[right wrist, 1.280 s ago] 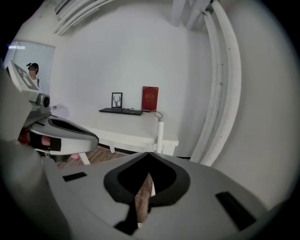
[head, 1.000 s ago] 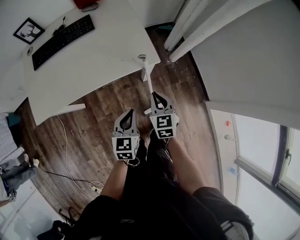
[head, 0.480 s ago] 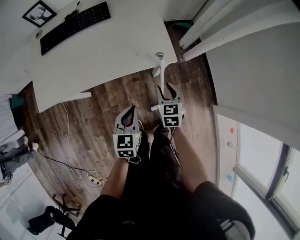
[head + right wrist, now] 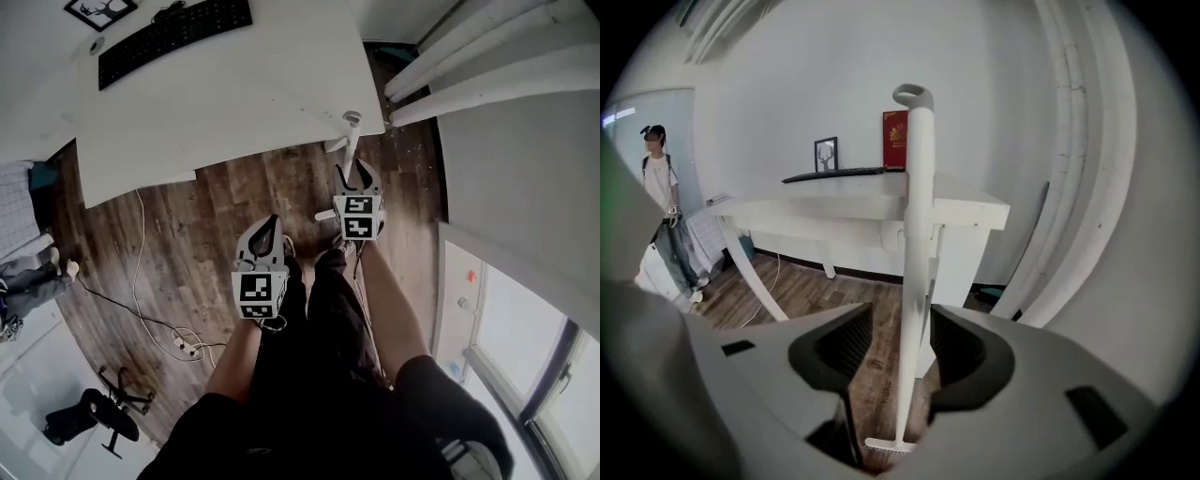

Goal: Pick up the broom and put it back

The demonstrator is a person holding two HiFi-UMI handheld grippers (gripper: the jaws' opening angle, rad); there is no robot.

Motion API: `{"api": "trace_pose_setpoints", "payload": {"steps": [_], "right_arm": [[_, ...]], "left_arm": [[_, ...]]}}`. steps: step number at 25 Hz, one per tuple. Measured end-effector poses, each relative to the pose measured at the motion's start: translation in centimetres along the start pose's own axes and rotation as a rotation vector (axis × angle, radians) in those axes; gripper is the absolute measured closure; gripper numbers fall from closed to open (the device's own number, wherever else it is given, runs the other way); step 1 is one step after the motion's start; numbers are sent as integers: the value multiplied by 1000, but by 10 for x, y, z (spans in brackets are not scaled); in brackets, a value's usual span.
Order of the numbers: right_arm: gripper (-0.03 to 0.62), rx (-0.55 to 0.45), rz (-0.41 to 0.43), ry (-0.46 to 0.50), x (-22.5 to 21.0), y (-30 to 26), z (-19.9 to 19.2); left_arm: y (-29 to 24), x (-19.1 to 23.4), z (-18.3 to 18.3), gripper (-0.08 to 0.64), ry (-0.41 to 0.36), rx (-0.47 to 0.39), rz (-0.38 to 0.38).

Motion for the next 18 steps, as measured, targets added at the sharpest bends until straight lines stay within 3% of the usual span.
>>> {"api": "trace_pose_setpoints", "payload": {"steps": [13, 15, 18], "right_arm": [[405, 31, -21, 19, -9, -38, -6], [480, 24, -32, 35, -11, -39, -8], [488, 11, -29, 36, -14, -35, -8]], "left_arm": [[1, 0, -10, 557, 3, 40, 8], [0, -2, -6, 557, 10, 31, -1], [0, -3, -2, 557, 12, 15, -12]]}}
Point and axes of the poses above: the fingertips, and each gripper's own axes: y backward along the fingers, x to its left, z out of its top, the point moved 7 cm from there along y, backward along the fingers, and after that the axes turned 5 degrees about -y, right-handed, at the moved point
